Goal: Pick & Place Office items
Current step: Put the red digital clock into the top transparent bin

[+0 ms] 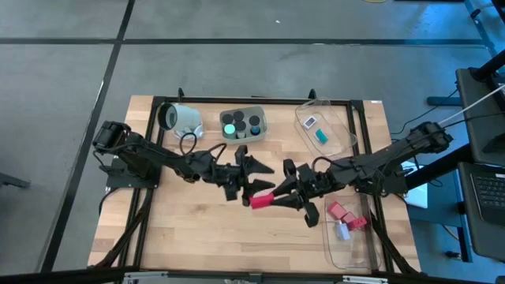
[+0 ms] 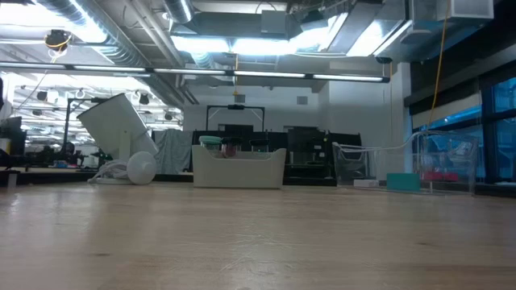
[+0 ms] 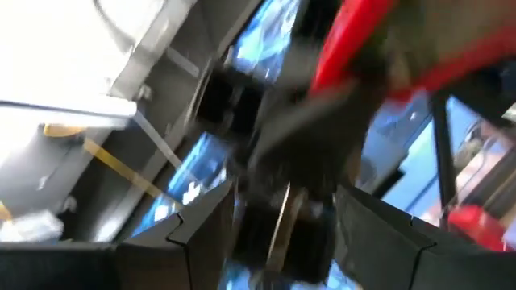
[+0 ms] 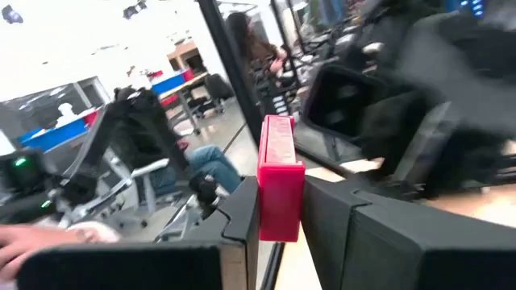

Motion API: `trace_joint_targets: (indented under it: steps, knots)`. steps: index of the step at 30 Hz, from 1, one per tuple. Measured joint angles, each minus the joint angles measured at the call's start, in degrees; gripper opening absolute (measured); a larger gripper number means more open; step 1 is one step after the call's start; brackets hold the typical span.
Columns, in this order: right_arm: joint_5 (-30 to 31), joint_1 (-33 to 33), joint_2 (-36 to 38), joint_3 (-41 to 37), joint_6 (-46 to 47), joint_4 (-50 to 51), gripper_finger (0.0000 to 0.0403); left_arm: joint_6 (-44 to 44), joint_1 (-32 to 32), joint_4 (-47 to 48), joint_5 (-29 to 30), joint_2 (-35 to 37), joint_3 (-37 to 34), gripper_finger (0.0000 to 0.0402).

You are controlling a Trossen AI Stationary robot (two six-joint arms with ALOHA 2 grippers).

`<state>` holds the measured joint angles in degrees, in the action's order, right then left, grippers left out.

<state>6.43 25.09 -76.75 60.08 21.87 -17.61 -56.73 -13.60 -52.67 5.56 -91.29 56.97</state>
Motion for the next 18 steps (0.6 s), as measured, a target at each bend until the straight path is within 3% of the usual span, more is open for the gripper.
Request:
trace_joint_targets:
  steps: [5, 10, 18]
  knots:
    - [0.61, -0.99, 3.89, -0.05, 0.04, 4.48, 0.0069, 3.66, -0.58, 2.87, 8.92, 0.00, 0.00, 0.0216]
    - [7.31, -2.38, 10.87, 0.00, 0.28, 17.25, 0.0069, 9.63, -1.79, 11.61, 23.07, 0.02, -0.01, 0.0213]
    - [18.70, -9.74, 21.59, 0.04, 10.21, 46.85, 0.0068, 33.22, -4.41, 15.64, 48.07, 0.02, -0.02, 0.0212]
